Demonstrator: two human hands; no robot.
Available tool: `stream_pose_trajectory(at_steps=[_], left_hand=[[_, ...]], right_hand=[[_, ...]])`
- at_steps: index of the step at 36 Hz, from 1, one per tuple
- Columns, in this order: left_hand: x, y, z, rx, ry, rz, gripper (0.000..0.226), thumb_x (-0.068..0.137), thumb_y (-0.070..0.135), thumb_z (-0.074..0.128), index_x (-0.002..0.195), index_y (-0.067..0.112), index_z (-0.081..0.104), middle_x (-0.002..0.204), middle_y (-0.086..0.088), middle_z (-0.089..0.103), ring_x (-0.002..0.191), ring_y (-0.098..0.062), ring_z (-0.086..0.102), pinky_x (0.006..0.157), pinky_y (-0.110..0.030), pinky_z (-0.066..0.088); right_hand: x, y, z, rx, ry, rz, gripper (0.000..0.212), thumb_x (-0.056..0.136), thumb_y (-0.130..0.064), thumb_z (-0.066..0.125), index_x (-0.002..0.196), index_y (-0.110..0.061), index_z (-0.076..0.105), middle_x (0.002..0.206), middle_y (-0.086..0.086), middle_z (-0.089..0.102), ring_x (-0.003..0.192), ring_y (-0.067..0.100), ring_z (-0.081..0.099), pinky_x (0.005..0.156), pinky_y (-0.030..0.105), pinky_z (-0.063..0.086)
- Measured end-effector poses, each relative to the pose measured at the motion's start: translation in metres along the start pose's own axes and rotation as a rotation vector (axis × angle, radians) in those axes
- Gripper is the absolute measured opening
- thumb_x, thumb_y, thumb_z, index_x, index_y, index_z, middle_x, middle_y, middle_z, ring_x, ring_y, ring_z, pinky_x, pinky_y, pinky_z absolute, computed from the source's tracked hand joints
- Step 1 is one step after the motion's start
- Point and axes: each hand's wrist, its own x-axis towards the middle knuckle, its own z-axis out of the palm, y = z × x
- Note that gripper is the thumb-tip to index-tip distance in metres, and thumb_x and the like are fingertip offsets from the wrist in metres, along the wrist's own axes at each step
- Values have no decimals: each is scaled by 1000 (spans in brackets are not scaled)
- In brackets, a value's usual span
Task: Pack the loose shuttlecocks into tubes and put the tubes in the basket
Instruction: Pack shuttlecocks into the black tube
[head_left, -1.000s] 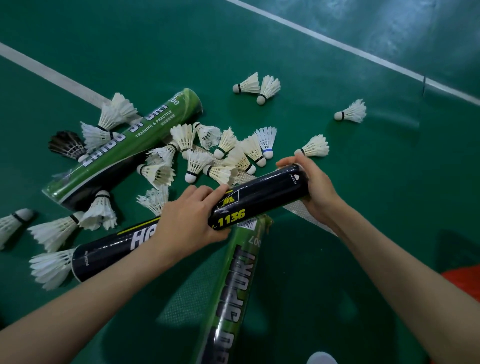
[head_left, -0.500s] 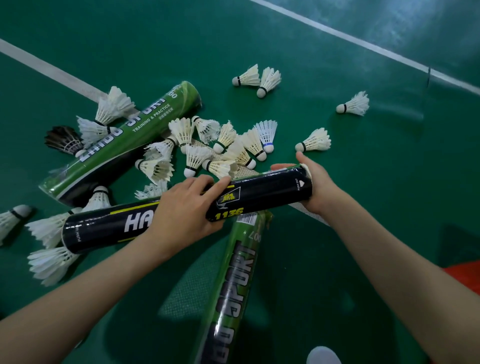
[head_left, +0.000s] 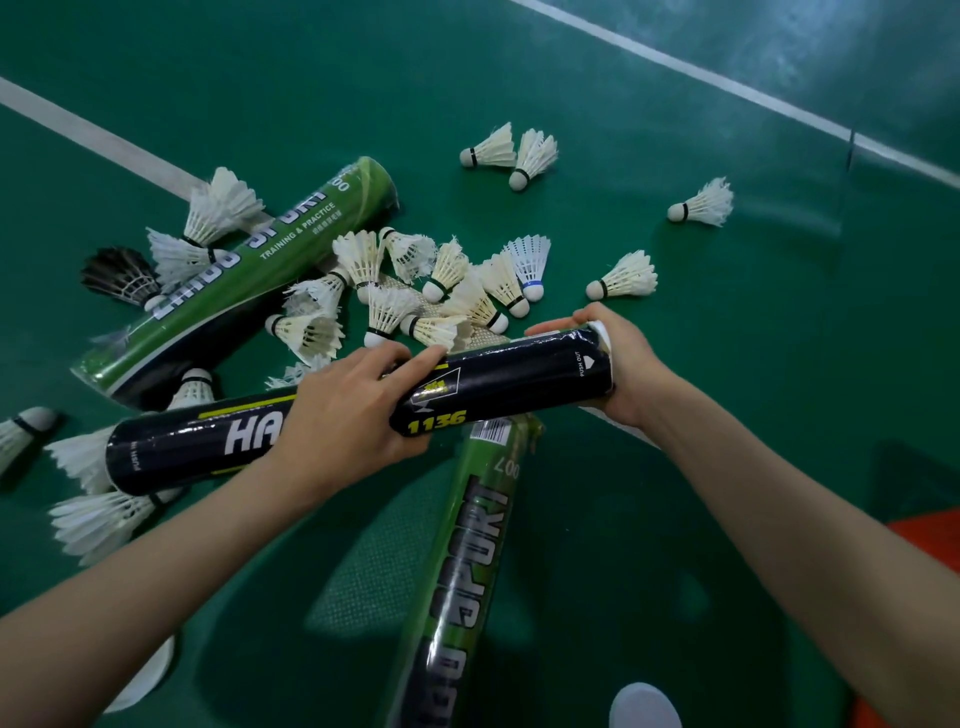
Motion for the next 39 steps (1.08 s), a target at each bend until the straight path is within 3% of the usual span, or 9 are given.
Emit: stream_pose_trajectory(at_steps=[7,11,14,22,26,30,33,35,39], left_hand=[[-3,-3,-2,15,-18,30,83,49,39,88,125,15,62,97,-7,66,74,-26,65,50,-27,44],[2,-1,-7,34,4,23,82,48,37,89,122,15,64,97,-8,66,73,-26,66,50,-27,43],[3,1,-6,-6,19,2,82,47,35,90,122,15,64,98,-8,66,75,-27,66,52,-30,47],[1,1,-6,-11,1,8,82,49,38,88,124,17,63,101,-5,67,74,-25,66,50,-24,39],[-2,6,-1,-54,-34,-32,85,51,42,86,127,17,60,101,-4,66,73,-24,66,49,-23,41],[11,21,-6,-31,-155,-82,85,64,51,77,138,24,46,109,0,60,88,-23,63,53,-26,41],[25,29,-6,-107,-258,-187,89,70,62,67,145,34,29,117,6,52,100,-19,57,65,-29,44],[32,33,-5,-183,-282,-235,92,70,66,66,146,34,26,116,7,52,100,-19,57,70,-30,46],[45,41,-5,-317,-324,-319,93,64,76,63,142,35,32,110,7,54,99,-20,57,78,-33,49]], right_hand=[[-7,6,5,-52,109,14,21,91,-28,47,79,-15,59,51,-1,60,50,16,56,53,26,49],[-6,6,7,0,47,-39,34,95,-33,44,93,-11,69,75,6,69,59,19,61,59,30,53],[-9,1,8,7,37,-100,35,94,-31,44,88,-11,72,86,10,70,64,22,62,66,34,53],[-11,6,3,-27,20,-121,37,95,-31,42,88,-11,72,81,9,72,63,21,63,67,35,54],[-8,2,0,-75,9,-130,39,96,-35,43,87,-11,72,78,9,69,59,21,62,58,29,52],[-2,-2,-6,115,71,-3,41,95,-45,48,101,-9,68,80,8,68,62,21,66,59,31,57],[5,-6,-5,404,181,-91,30,97,-40,48,95,-15,63,75,3,62,56,17,63,58,33,56],[4,-10,0,454,229,-214,25,96,-42,50,101,-21,63,76,0,67,64,15,66,64,36,59],[7,-16,6,388,244,-417,48,89,-57,53,125,-24,54,116,3,65,108,20,62,92,44,52]])
